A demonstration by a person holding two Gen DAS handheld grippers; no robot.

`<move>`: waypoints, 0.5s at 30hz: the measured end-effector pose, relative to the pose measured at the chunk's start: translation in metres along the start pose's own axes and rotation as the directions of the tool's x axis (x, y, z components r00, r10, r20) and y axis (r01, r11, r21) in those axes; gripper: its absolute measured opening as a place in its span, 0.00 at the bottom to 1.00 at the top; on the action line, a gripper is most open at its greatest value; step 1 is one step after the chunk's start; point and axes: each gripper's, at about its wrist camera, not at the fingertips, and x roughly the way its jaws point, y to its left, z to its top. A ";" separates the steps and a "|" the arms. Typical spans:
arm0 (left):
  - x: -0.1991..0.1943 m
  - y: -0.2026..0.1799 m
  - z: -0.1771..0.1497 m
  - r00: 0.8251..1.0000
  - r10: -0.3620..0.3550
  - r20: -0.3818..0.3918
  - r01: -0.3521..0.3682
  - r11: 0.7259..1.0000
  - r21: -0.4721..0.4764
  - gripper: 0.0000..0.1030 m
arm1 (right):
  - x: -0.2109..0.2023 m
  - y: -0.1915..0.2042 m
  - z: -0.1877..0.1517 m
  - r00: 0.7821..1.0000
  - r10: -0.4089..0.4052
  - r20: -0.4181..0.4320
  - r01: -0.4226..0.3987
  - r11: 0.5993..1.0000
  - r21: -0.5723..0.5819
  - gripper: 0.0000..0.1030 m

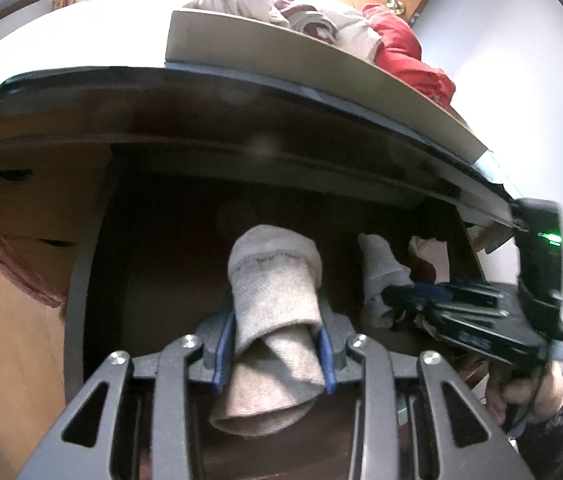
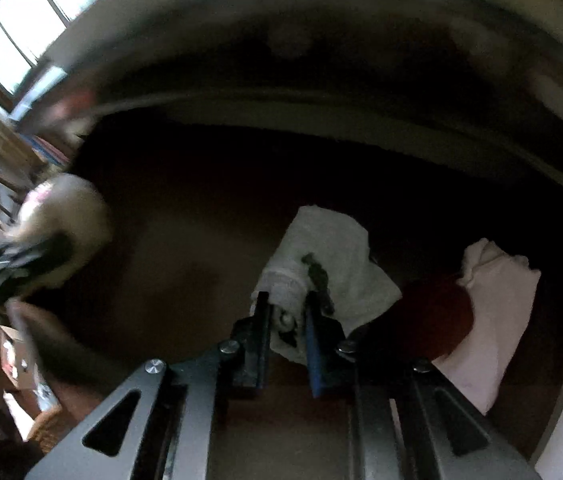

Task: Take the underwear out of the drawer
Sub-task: 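Grasp the beige sock with the left tool while the right tool grasps the grey sock, then lift the beige and grey socks out of the drawer toward the tray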

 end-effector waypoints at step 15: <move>-0.008 -0.028 -0.009 1.000 0.003 0.028 -0.003 0.999 0.033 0.33 | -0.080 -0.032 -0.077 0.917 0.276 0.288 -0.331 0.929 0.165 0.16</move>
